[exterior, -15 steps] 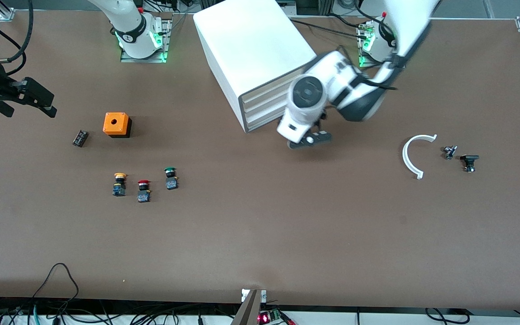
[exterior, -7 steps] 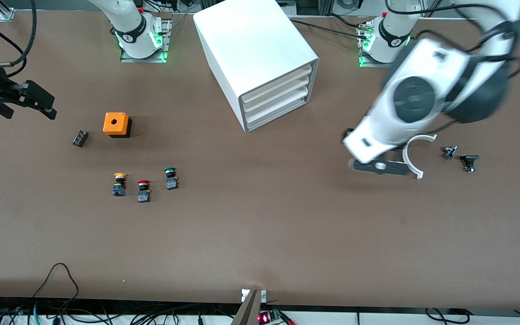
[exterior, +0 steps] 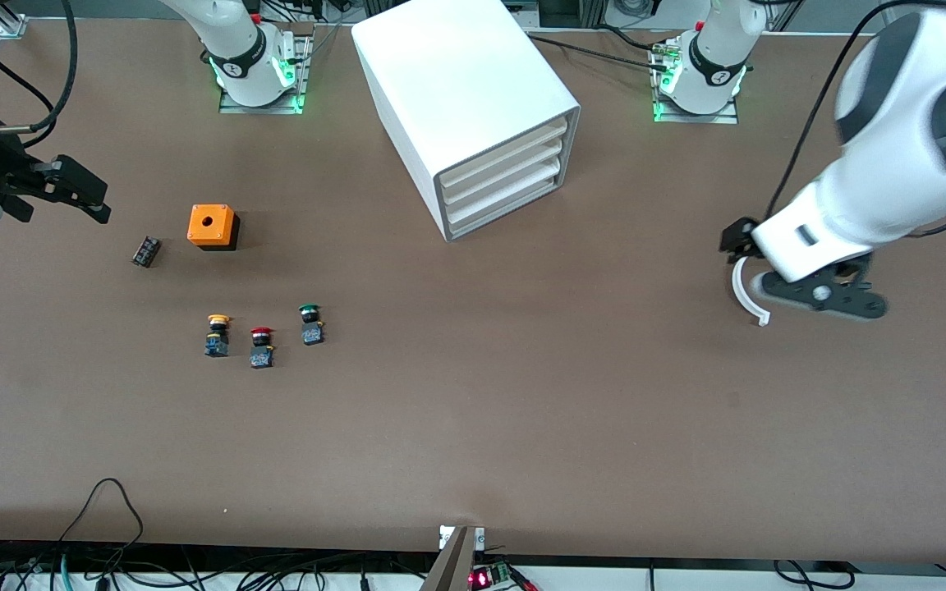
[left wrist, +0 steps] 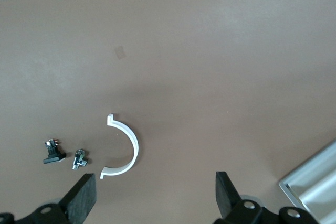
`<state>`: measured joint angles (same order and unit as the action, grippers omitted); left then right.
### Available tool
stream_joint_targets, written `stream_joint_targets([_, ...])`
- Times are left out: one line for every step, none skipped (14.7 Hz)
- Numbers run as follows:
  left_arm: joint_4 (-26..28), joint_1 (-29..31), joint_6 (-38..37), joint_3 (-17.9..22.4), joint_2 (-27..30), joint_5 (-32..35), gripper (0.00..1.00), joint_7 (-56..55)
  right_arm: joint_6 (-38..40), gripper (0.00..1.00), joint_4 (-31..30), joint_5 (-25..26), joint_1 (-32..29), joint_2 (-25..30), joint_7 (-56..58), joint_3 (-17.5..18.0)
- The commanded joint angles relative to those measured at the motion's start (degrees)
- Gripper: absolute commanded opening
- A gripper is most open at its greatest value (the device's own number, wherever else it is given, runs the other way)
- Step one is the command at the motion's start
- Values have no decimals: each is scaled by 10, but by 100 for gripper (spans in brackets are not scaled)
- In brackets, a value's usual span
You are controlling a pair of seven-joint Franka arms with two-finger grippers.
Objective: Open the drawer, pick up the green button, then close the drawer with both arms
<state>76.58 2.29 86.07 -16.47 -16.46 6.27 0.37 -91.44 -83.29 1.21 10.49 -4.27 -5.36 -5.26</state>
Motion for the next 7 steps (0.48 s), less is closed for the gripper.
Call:
stream_joint_targets([121, -24, 65, 92, 96, -54, 100, 72, 1, 99, 16, 9, 1, -7, 4, 2])
stream_joint_targets([158, -24, 96, 112, 125, -57, 100, 88, 1, 99, 16, 10, 1, -10, 4, 2])
stream_joint_targets([188, -24, 110, 126, 148, -57, 100, 113, 1, 99, 16, 10, 2, -11, 4, 2])
stream_joint_targets([205, -26, 115, 128, 163, -57, 100, 121, 1, 99, 16, 10, 2, -12, 4, 2])
stream_joint_targets([210, -27, 115, 138, 169, -55, 100, 119, -1, 99, 16, 10, 2, -13, 4, 2])
stream_joint_targets([211, -27, 114, 143, 173, -55, 100, 118, -3, 99, 16, 10, 1, -14, 4, 2])
stream_joint_targets([208, -26, 109, 143, 173, -52, 100, 112, -5, 99, 16, 10, 1, -14, 4, 3])
